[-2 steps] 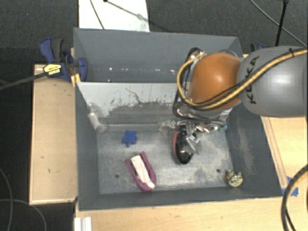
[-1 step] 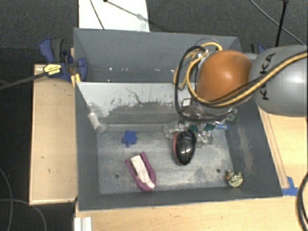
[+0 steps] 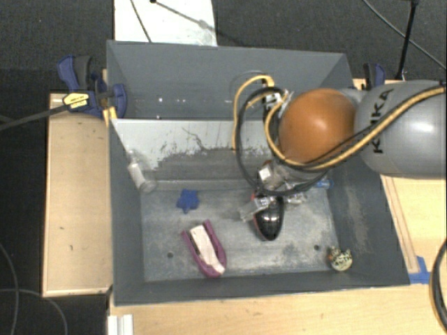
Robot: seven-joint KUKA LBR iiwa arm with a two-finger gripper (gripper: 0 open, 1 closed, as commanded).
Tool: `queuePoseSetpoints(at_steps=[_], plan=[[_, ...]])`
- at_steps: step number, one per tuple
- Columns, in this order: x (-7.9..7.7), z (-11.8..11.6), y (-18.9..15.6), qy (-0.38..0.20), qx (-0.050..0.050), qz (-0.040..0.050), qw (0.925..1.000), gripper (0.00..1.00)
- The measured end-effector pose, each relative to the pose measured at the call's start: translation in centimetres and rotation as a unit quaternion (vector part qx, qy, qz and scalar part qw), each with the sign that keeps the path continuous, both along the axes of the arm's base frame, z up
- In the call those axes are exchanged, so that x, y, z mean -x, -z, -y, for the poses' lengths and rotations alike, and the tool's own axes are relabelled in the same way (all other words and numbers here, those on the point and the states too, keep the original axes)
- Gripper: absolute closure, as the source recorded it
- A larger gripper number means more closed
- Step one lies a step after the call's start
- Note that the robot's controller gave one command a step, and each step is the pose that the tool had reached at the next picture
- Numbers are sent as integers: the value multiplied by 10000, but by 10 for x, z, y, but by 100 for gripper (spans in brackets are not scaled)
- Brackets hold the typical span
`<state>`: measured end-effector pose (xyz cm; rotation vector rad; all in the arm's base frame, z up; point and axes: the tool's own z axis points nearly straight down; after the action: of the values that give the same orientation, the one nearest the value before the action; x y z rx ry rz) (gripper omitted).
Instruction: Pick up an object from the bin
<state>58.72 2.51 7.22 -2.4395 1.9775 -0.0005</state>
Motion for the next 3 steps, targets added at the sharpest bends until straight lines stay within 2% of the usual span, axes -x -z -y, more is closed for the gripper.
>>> queuePoseSetpoints(at_steps=[1,2,3], plan=[[-5,-17,0,1115,18,-19,9938,0],[-6,-17,-2,1139,15,-7,9935,100],[-7,-17,-14,1189,-3,8,9929,100]])
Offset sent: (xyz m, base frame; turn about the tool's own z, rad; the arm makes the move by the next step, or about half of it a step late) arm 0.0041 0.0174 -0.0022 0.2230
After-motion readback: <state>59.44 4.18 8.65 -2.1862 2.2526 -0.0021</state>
